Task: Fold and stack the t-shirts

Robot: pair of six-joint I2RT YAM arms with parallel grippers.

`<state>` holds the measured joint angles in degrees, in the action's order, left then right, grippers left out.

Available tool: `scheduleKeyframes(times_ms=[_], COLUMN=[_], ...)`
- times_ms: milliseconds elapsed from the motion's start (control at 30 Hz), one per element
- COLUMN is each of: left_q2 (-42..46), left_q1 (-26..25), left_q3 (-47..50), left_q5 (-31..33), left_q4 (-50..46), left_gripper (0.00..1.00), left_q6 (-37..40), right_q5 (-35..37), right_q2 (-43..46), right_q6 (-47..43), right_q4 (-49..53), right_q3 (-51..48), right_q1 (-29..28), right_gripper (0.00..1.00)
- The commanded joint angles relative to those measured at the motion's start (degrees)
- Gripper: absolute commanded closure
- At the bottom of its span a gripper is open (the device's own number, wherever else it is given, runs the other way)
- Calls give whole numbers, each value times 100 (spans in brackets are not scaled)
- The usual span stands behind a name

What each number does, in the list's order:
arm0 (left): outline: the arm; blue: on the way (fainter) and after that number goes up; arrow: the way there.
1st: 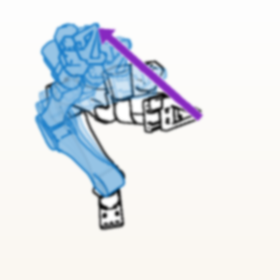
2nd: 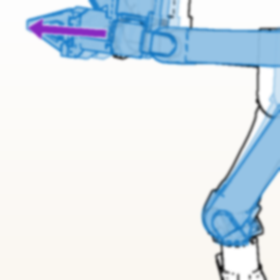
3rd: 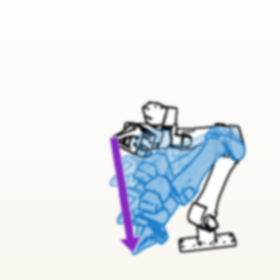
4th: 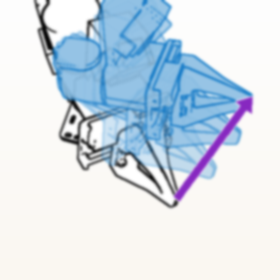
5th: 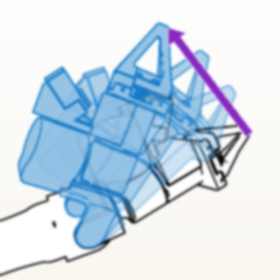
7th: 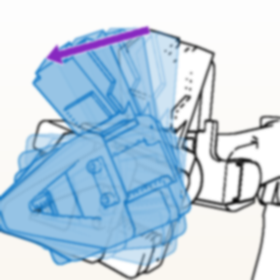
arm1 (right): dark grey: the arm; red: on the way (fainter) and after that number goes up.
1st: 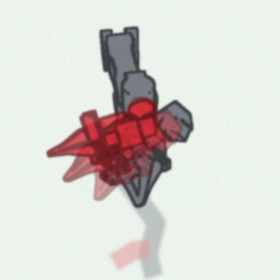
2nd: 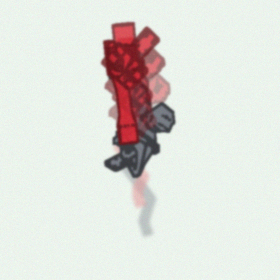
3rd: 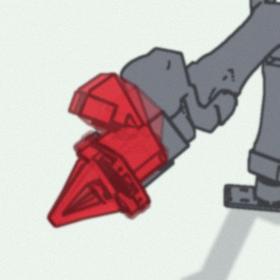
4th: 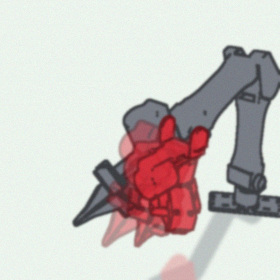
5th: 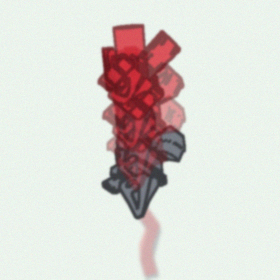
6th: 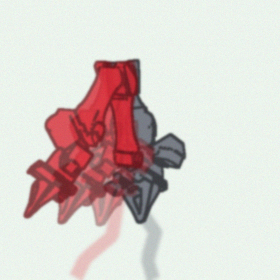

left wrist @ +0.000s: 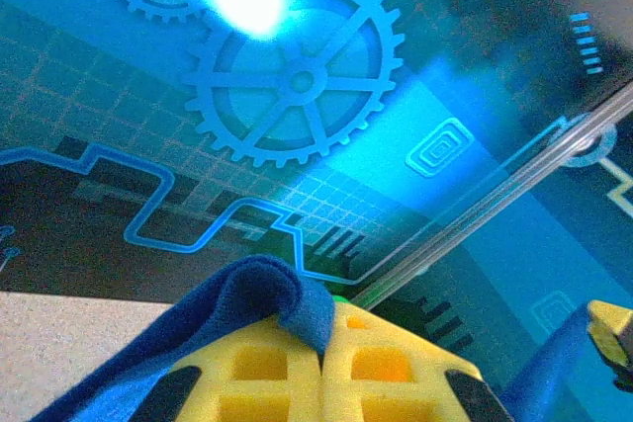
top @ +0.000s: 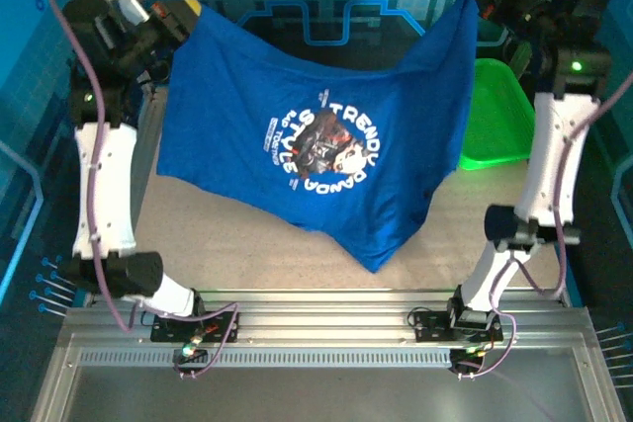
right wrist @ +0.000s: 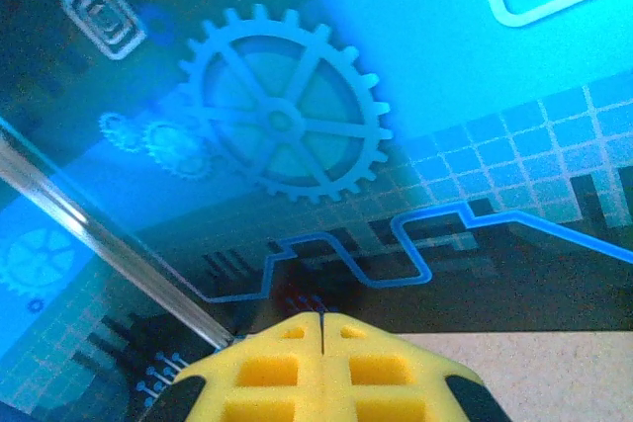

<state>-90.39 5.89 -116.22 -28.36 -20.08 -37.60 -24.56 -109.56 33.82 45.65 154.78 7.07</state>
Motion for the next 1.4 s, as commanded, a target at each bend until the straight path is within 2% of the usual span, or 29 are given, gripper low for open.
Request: scheduleKeyframes(times_ms=[0, 100, 233, 400, 600, 667, 733, 833, 967, 1033, 1067, 1100, 1133, 1167, 1200, 1233, 1267, 1300, 1367], left_q2=[-758, -1640, -2238, -2597, -2440, -2165, -1457, -50, 1515, 2328, 2666, 3049, 3370, 3622, 3858, 4085, 4233, 4349, 4463], left_q1=[-120, -141, -66, 235, 413, 398, 320, 159, 109, 97, 123, 187, 273, 305, 317, 310, 303, 310, 317], left_q3=[-937, -1871, -2753, -3575, -3431, -2708, -1035, 2133, 5514, 6947, 7508, 8076, 8471, 8701, 8898, 9026, 9040, 8957, 8689], left_q5=[-72, -130, -170, -215, -719, -1150, -1336, -960, -518, 174, 572, 939, 1203, 1477, 1605, 1598, 1694, 1966, 2475], left_q4=[135, 87, 472, 716, 1042, 1326, 1873, 2739, 2829, 2239, 1962, 1603, 1156, 704, 345, 159, -99, -548, -1214], left_gripper=[100, 100, 100, 100, 100, 100, 100, 100, 99, 83, 75, 55, 36, 24, 19, 7, 1, 1, 1], left_q6=[-10, -1, -139, -193, -174, -277, -302, 0, 54, 155, 79, -117, -322, -489, -667, -753, -829, -904, -826], right_q5=[-267, -365, -311, -511, -1090, -1298, -1349, -1318, -639, -276, -55, 270, 181, 36, 288, 521, 334, 339, 598], right_q2=[-820, -1322, -1481, -1140, -506, -136, 549, 1996, 3942, 4731, 5059, 5364, 5667, 5934, 6220, 6500, 6708, 6839, 6749], right_q6=[551, 1274, 1969, 2035, 1422, 980, 333, -24, -104, -169, -226, -166, -144, -180, -176, -14, 75, 270, 365], right_q4=[-638, -1602, -2722, -2641, -1809, -1350, -897, -1046, -1225, -990, -848, -584, -481, -455, -209, -13, -178, -284, -148], right_q3=[959, 1030, 1060, 991, 412, -184, -1430, -4451, -8434, -10005, -10594, -11155, -11623, -11941, -12141, -12237, -12284, -12274, -12041], right_q1=[193, 315, 479, 860, 1178, 1127, 978, 777, 687, 730, 775, 886, 1068, 1202, 1283, 1291, 1290, 1284, 1277], right_gripper=[100, 100, 100, 100, 100, 100, 100, 100, 100, 99, 95, 80, 62, 50, 40, 34, 27, 22, 20])
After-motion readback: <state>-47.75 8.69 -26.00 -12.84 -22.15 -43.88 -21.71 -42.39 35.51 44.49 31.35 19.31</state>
